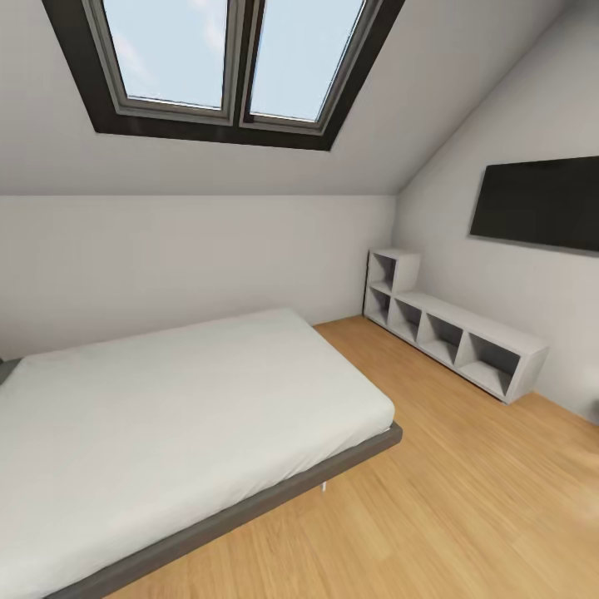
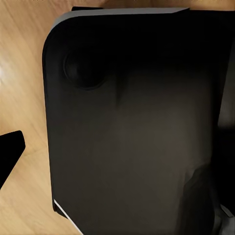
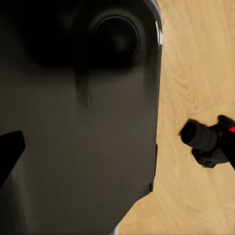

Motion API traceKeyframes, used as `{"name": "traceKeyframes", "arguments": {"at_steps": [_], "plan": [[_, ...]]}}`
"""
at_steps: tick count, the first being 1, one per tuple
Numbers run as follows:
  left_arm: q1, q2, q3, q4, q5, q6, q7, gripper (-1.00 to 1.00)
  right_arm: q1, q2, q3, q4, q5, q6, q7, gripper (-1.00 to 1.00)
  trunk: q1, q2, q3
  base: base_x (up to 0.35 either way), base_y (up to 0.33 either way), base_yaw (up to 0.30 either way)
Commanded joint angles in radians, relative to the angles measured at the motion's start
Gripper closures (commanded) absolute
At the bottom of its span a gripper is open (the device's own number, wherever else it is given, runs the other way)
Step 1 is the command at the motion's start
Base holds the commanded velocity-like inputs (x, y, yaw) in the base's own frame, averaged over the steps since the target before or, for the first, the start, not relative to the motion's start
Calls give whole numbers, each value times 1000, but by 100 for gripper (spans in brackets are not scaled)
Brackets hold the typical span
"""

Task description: Attach the digital camera to the camera tripod in the bedroom.

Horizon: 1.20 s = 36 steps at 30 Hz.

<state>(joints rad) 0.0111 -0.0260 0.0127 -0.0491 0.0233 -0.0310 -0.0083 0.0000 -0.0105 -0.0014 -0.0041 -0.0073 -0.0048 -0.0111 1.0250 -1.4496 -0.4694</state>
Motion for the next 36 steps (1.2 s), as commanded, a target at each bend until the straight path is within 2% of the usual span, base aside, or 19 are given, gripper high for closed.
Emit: {"name": "traceKeyframes", "arguments": {"at_steps": [1, 15, 29, 36], "plan": [[0, 0, 1, -2, 3, -1, -1, -100, 0, 0, -1, 0, -2, -1, -1, -100, 0, 0, -1, 0, 0, -70], [1, 0, 1, -4, 3, -1, -1, -100, 0, 3, -3, 0, -3, -1, -1, -100, 0, 0, -1, 31, 0, -55], [1, 0, 1, -3, 3, -1, -1, -100, 0, 1, -3, 0, -2, -2, -1, -100, 0, 0, -1, 290, 0, -1], [0, 0, 1, -3, 3, -1, -1, -100, 0, 1, -1, 0, -1, -29, -1, -100, 0, 0, -1, 320, 0, 0]]}}
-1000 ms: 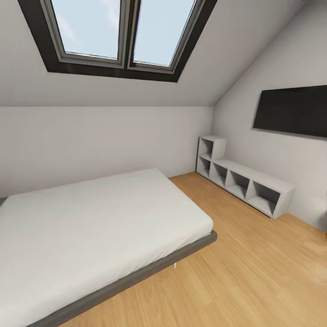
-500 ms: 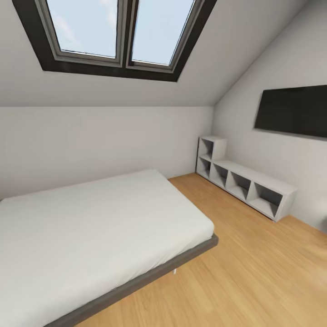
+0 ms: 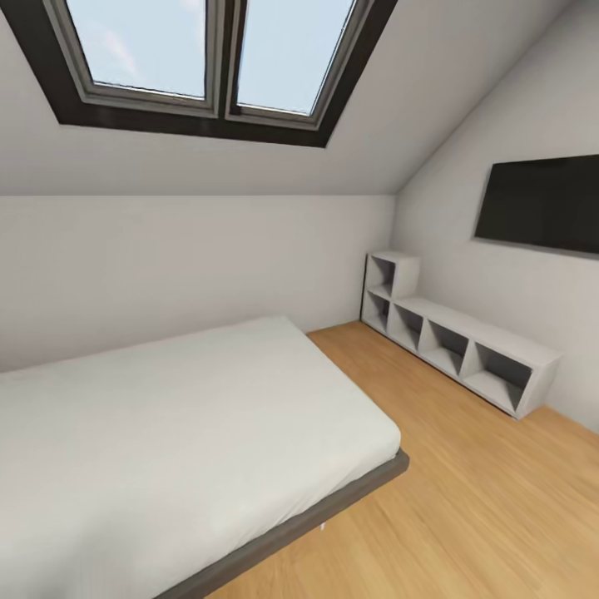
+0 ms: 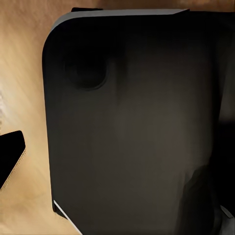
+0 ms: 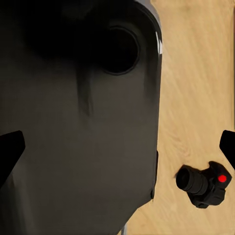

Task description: Attach the digital camera to the camera tripod in the bedroom.

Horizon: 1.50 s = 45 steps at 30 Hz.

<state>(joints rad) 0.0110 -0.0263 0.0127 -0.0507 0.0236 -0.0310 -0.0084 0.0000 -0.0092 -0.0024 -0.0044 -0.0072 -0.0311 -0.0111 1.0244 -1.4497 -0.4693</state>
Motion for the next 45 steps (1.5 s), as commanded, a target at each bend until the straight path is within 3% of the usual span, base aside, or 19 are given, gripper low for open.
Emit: {"name": "traceKeyframes", "arguments": {"at_steps": [1, 11, 35, 41, 45], "plan": [[1, 0, 1, -1, 2, -1, -1, -100, 0, 0, 0, 0, -1, -6, -1, -100, 1, 0, -1, 321, 0, 0], [0, -1, 1, -1, 2, -1, -1, -100, 0, 0, 0, 0, -2, -17, -1, -100, 1, 0, -1, 198, 0, -59], [0, 1, 1, -1, 3, -1, 0, -100, 0, 0, -3, 1, -6, -18, -1, -100, 1, 0, -1, 7, 0, -242], [0, 2, -1, -1, 64, -1, 1, -100, 0, 0, -4, 1, -7, -18, -1, -100, 1, 0, -1, 0, 0, -284], [1, 3, -4, -1, 134, -1, 1, -100, 0, 0, -4, 1, -7, -18, -1, -100, 1, 0, -1, 0, 0, -286]]}}
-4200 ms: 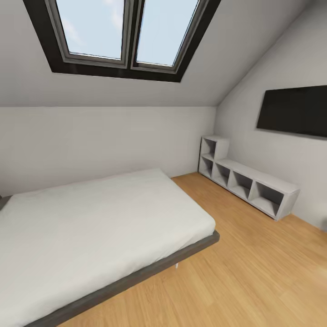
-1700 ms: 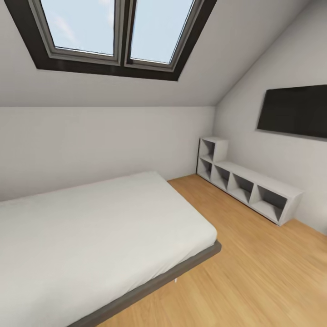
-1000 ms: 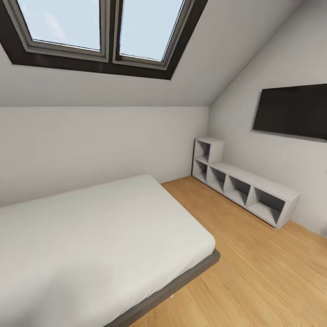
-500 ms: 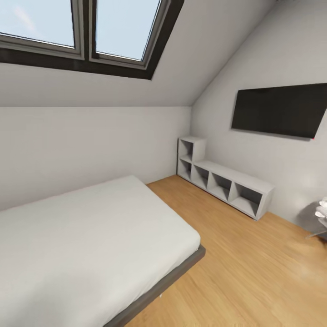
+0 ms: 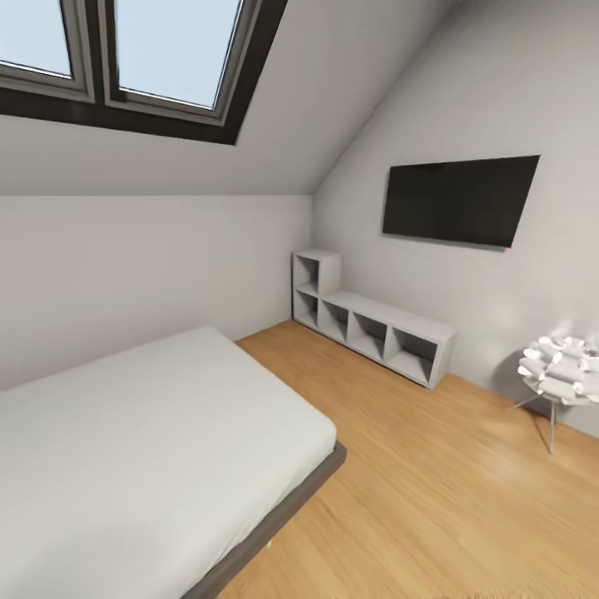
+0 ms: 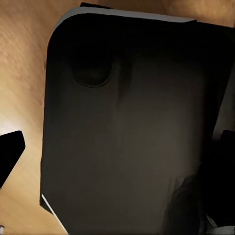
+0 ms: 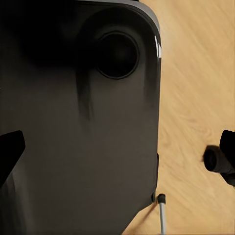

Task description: Attach the digital camera to the camera tripod in the bedroom.

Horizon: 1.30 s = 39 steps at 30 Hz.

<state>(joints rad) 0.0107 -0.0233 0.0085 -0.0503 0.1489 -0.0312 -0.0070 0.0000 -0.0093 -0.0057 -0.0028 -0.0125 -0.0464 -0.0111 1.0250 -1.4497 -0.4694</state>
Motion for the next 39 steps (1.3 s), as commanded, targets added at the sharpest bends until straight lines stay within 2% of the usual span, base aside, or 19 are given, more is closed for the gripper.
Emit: {"name": "traceKeyframes", "arguments": {"at_steps": [1, 6, 9, 39], "plan": [[1, 0, 0, -2, 21, -1, -1, -100, 0, 0, 0, 0, -1, -3, -1, -100, 0, 0, -1, 0, 0, -286], [0, 0, -3, -2, 62, -2, -1, -100, 0, 1, 0, 0, -1, -3, -1, -100, 0, 0, -1, 0, 0, -286], [1, 0, -3, -2, 69, -2, -1, -100, 0, 1, 0, 0, -1, -3, -1, -100, 0, 0, -1, 0, 0, -286], [1, 0, -3, -3, 78, -3, -1, -100, 0, 0, -1, 0, -1, -3, -1, -100, 0, 0, -1, 0, 0, -286]]}}
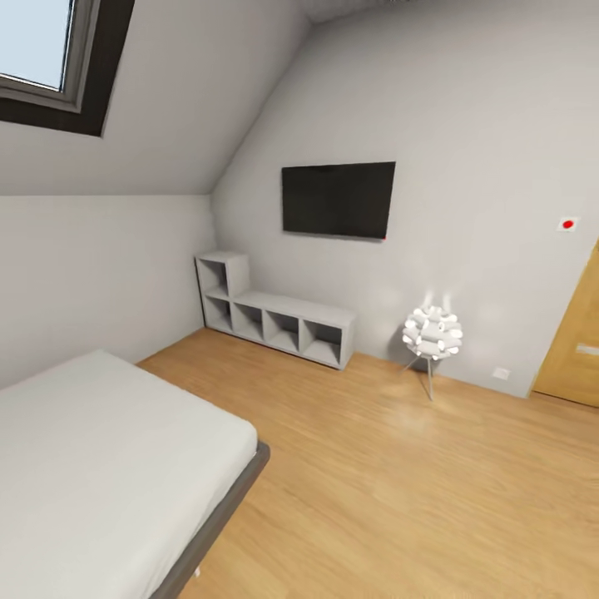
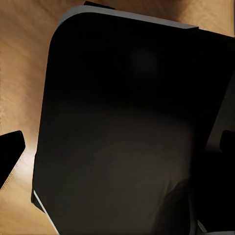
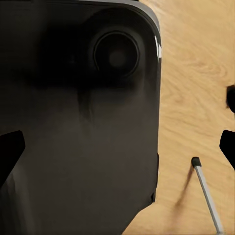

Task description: Attach the digital camera to the camera tripod in the bedroom.

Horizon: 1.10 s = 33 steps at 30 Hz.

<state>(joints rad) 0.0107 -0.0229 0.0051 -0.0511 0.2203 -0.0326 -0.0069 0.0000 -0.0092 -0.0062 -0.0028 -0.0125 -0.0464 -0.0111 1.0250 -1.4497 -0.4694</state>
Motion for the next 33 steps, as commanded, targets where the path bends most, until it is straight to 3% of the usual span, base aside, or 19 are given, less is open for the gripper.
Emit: {"name": "traceKeyframes", "arguments": {"at_steps": [1, 33], "plan": [[1, 0, 0, -2, 7, -1, -1, -100, 0, 0, 0, 0, -1, -3, -1, -100, 0, 0, -1, 0, 0, -286], [0, 0, 1, -2, 8, -1, -1, -100, 0, 1, 0, 0, -1, -3, -1, -100, 0, 0, -1, 0, 0, -286]]}}
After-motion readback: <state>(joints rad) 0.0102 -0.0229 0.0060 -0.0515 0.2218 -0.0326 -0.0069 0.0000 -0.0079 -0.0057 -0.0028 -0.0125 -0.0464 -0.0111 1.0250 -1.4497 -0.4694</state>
